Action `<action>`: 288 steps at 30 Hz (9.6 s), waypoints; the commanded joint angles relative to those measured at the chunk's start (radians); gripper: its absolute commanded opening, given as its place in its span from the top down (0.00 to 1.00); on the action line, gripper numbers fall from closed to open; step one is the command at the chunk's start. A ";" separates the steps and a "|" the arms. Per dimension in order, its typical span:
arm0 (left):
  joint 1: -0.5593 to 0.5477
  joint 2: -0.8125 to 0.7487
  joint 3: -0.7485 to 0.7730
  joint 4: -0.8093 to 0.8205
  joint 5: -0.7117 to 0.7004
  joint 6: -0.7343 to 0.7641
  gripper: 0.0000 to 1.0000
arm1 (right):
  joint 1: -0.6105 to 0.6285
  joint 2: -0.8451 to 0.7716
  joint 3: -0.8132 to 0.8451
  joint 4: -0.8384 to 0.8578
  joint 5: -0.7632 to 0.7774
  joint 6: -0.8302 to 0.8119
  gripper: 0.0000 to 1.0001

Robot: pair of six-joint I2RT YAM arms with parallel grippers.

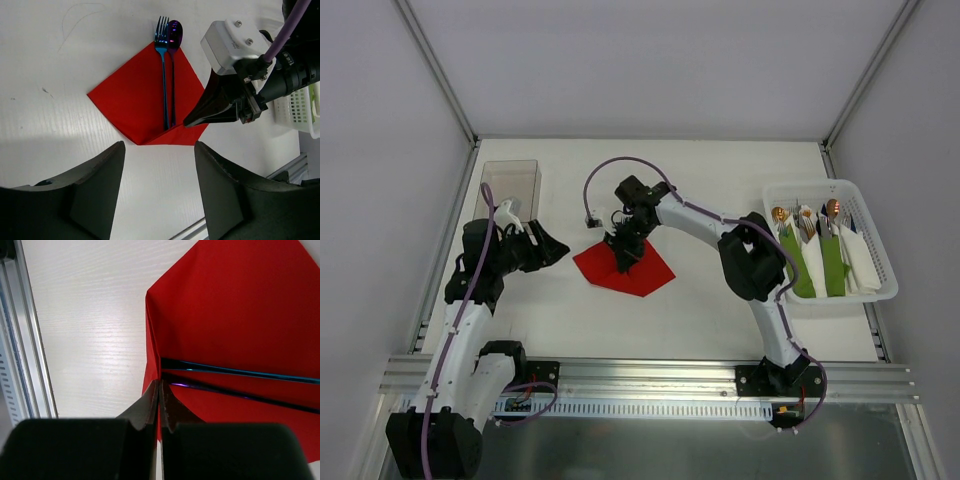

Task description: Place the utensils on the paper napkin and roll it up

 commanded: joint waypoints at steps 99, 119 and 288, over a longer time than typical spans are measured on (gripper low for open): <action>-0.555 0.971 -0.098 0.619 -0.284 -1.118 1.00 | -0.385 -0.391 -0.447 0.263 -0.123 0.740 0.23; -0.566 0.958 -0.123 0.608 -0.301 -1.111 1.00 | -0.288 -0.227 -0.563 0.604 -0.249 1.050 0.97; -0.553 0.798 0.092 0.324 -0.224 -0.575 0.98 | -0.271 -0.027 -0.384 0.269 0.067 0.915 1.00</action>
